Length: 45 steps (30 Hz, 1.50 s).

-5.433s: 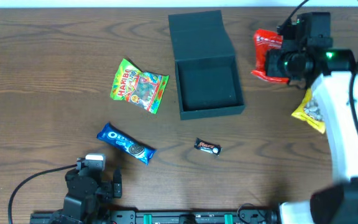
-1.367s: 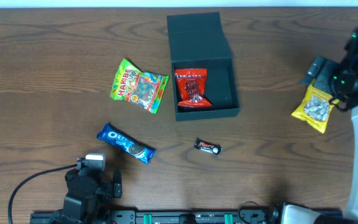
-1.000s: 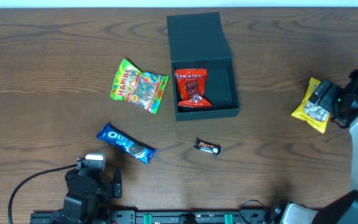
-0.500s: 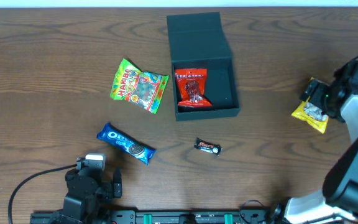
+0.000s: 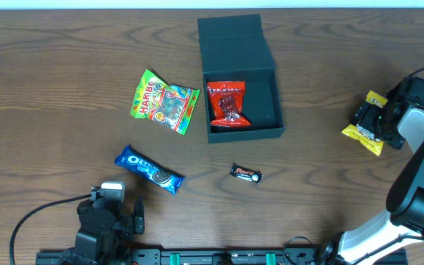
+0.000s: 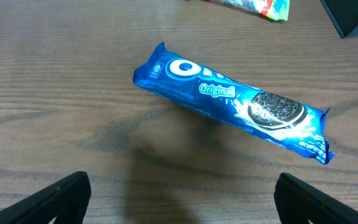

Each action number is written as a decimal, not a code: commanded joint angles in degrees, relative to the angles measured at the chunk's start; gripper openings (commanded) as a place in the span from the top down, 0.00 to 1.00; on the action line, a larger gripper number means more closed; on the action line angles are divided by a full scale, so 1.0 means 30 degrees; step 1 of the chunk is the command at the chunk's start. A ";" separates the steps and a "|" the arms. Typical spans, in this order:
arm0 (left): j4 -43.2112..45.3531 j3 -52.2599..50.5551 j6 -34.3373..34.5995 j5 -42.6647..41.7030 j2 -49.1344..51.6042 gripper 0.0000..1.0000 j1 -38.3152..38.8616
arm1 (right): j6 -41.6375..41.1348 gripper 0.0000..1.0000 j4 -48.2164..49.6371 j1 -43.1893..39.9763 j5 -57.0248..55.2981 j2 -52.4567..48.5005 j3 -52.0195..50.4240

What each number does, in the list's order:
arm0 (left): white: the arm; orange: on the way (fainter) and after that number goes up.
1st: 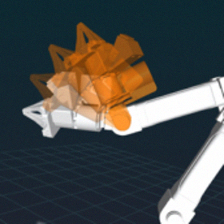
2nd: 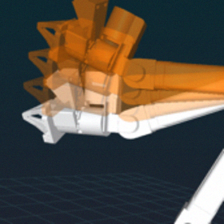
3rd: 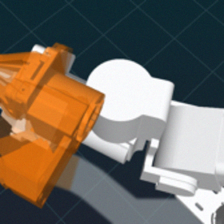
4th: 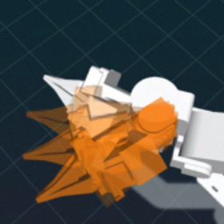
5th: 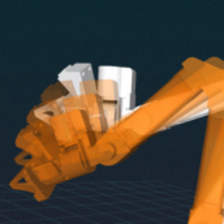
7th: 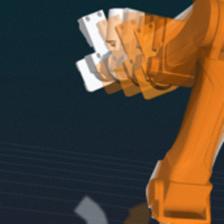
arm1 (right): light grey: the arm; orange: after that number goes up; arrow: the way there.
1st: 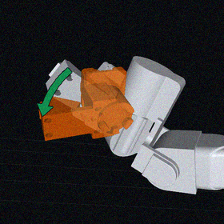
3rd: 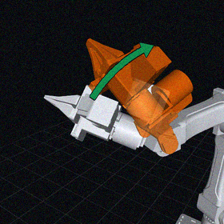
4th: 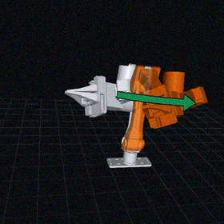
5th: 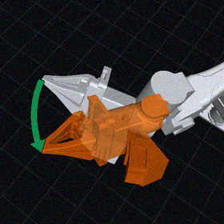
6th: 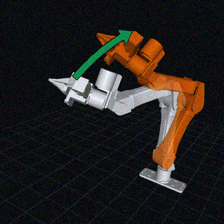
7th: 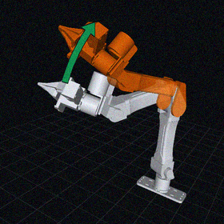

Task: Pack container
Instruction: 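Grasp the yellow Hacks honey-lemon bag with the right gripper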

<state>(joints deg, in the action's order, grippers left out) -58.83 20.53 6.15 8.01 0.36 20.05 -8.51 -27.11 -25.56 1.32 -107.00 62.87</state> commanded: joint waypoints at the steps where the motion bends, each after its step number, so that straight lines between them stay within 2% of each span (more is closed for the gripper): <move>1: -0.1100 -0.0168 0.0015 0.0466 -0.0029 0.05 0.0080 | 0.0160 0.01 0.0015 -0.0131 0.0051 -0.0197 -0.0109; 9: -0.1100 -0.0168 0.0015 0.0474 -0.0029 0.05 0.0080 | -0.0087 0.01 -0.0044 -0.0131 0.0073 -0.0189 -0.0102; 10: -0.1100 -0.0168 0.0015 0.0466 -0.0029 0.05 0.0080 | -0.0160 0.03 -0.0051 -0.0131 0.0073 -0.0189 -0.0102; 13: -0.1100 -0.0168 0.0015 0.0466 -0.0029 0.05 0.0080 | -0.0291 0.21 -0.0051 -0.0131 0.0087 -0.0189 -0.0102; 15: -0.1100 -0.0168 0.0015 0.0466 -0.0029 0.05 0.0080 | -0.0291 0.25 -0.0066 -0.0131 0.0087 -0.0189 -0.0102; 23: -0.1100 -0.0168 0.0015 0.0466 -0.0029 0.05 0.0080 | -0.0583 0.37 -0.0102 -0.0131 0.0299 -0.0153 -0.0087; 31: -0.1100 -0.0168 0.0015 0.0466 -0.0029 0.05 0.0080 | -0.0590 0.38 -0.0109 -0.0131 0.1647 0.0204 0.0044; 37: -0.1100 -0.0168 0.0015 0.0466 -0.0029 0.05 0.0080 | -0.0721 0.51 -0.0160 -0.0124 0.2106 0.0729 0.0044; 45: -0.1100 -0.0168 0.0022 0.0466 -0.0029 0.05 0.0080 | -0.0729 0.54 -0.0204 -0.0095 0.2222 0.1093 0.0044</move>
<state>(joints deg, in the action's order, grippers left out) -58.83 20.53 6.15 8.01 0.36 20.05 -10.26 -27.62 -25.61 6.98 -105.67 62.87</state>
